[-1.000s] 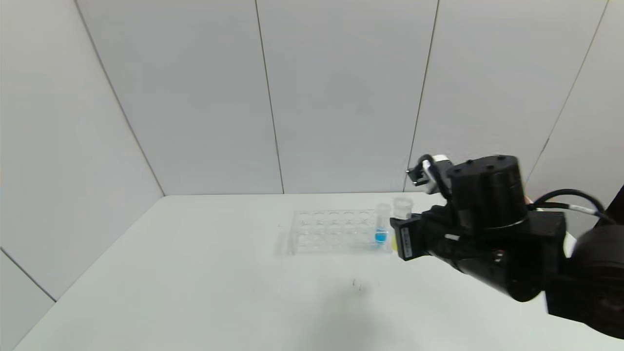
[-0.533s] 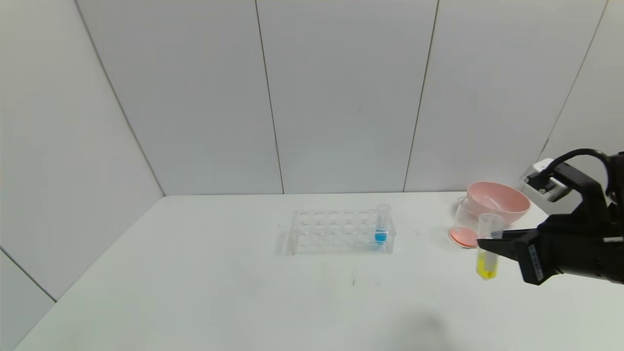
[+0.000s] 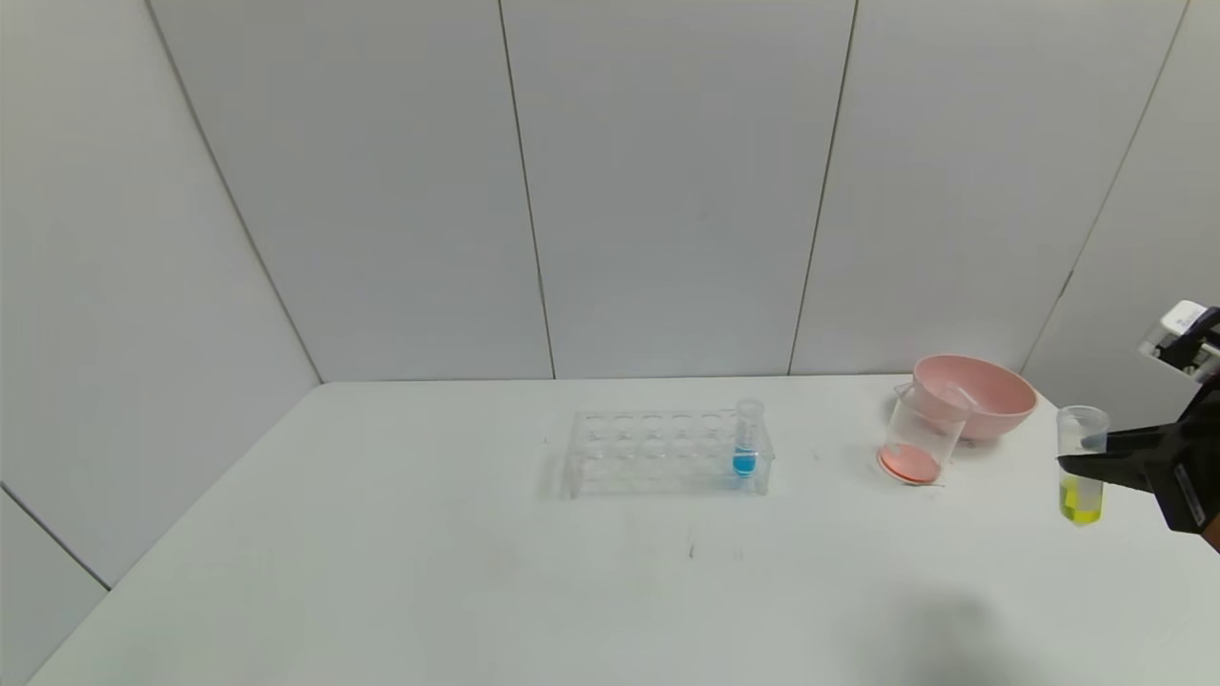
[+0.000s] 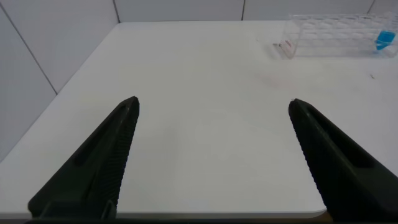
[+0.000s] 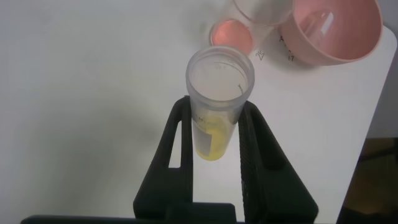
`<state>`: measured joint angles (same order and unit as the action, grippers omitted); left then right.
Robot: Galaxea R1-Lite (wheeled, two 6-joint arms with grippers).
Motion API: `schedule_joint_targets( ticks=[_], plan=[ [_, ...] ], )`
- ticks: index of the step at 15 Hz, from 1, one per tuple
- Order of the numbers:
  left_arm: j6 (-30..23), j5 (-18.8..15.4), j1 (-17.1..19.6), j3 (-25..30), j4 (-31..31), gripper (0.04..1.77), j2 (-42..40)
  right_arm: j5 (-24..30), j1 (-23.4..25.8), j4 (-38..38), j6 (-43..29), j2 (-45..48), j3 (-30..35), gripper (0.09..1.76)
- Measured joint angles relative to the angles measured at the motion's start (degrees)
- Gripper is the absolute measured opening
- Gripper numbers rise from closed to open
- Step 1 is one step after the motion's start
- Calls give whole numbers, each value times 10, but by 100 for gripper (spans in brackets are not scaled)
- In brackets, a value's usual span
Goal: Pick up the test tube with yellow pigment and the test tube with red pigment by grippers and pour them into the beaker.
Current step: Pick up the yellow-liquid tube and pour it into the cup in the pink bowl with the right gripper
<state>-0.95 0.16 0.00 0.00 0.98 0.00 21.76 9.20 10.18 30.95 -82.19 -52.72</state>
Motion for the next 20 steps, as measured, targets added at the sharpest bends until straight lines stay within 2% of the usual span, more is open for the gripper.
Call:
schedule_joint_targets(
  ticks=[5,9,12,17,20],
  plan=[
    [0,0,0,0,0,172,0,2,52,36,91,-97,-103,50],
    [0,0,0,0,0,172,0,-1,66,115,154,-178,-235,50],
    [0,0,0,0,0,172,0,-4,60,192,191,-235,-342,50],
    [0,0,0,0,0,172,0,-64,30,271,219,-334,-504,50],
    [0,0,0,0,0,172,0,-73,16,344,261,-378,-594,50]
  ],
)
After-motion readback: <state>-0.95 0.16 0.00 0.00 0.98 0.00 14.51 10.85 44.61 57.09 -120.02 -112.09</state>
